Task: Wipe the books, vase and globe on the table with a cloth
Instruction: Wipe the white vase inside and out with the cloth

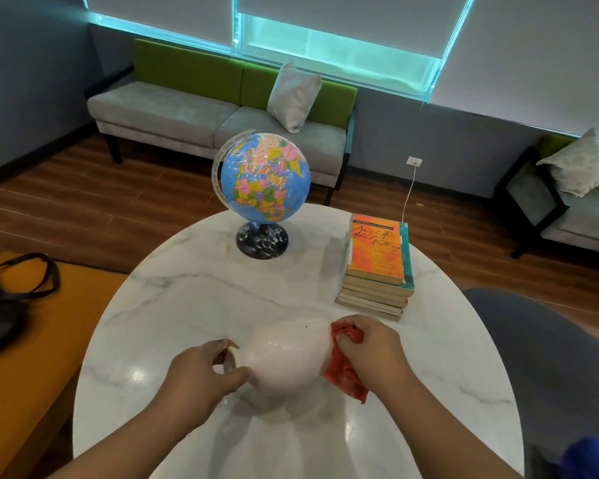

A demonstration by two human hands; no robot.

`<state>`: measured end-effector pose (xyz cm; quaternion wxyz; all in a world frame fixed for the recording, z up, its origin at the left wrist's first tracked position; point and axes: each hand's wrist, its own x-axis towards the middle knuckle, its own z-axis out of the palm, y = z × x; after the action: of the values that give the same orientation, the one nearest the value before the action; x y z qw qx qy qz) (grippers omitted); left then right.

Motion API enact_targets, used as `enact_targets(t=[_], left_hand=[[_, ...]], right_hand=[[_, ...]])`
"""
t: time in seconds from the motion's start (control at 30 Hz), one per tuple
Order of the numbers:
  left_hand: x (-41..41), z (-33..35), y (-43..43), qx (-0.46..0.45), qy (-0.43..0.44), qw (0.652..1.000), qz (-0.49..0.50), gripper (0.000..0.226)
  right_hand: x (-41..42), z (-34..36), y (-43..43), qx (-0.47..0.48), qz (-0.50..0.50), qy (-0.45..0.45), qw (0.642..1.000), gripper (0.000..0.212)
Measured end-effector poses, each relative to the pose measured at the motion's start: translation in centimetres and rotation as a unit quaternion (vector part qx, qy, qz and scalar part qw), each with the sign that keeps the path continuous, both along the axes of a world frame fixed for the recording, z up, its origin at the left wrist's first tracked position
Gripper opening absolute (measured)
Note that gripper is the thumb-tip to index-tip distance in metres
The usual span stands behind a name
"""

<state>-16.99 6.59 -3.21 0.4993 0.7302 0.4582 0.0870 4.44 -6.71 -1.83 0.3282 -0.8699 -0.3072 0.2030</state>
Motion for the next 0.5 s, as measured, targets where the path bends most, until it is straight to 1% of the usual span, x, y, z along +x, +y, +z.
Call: enact_targets(t=[0.07,0.13,0.2,0.27,0.3,0.37,0.43,0.5], left_hand=[[0.1,0.1,0.1,0.012,0.007,1.0,-0.005,0.019],[0.1,-0.1,0.1,0.017,0.014,1.0,-0.006,0.02],[0.2,-0.2,0.2,0.026,0.022,0.999,-0.013,0.023],[0.3,-0.3,0.2,0.032,0.022,0.999,-0.018,0.026],[0.3,-0.3,0.3,0.034,0.021,0.999,-0.02,0.026],[0.3,-0.4,0.3,0.036,0.022,0.999,-0.022,0.027],[0.2,-0.6,0.3,0.04,0.027,0.999,-0.024,0.026],[0.1,-0.7,0.3,0.04,0.03,0.998,-0.024,0.026]], right_hand=[[-0.1,0.0,0.2,-0.016,0.003,-0.022,1.0,0.027],[-0.6,0.0,0.5,-0.021,0.044,-0.043,0.998,0.026],[-0.7,0.2,0.5,-0.009,0.057,-0.008,0.998,0.026],[-0.1,0.5,0.7,0.002,0.013,0.047,0.999,0.025],[0.4,0.5,0.8,-0.004,-0.01,0.055,0.998,0.026],[0.8,0.5,1.0,-0.034,-0.02,0.034,0.999,0.026],[0.5,0.4,1.0,-0.047,0.02,0.0,0.999,0.026],[0.1,0.7,0.8,-0.042,0.062,0.0,0.997,0.026]])
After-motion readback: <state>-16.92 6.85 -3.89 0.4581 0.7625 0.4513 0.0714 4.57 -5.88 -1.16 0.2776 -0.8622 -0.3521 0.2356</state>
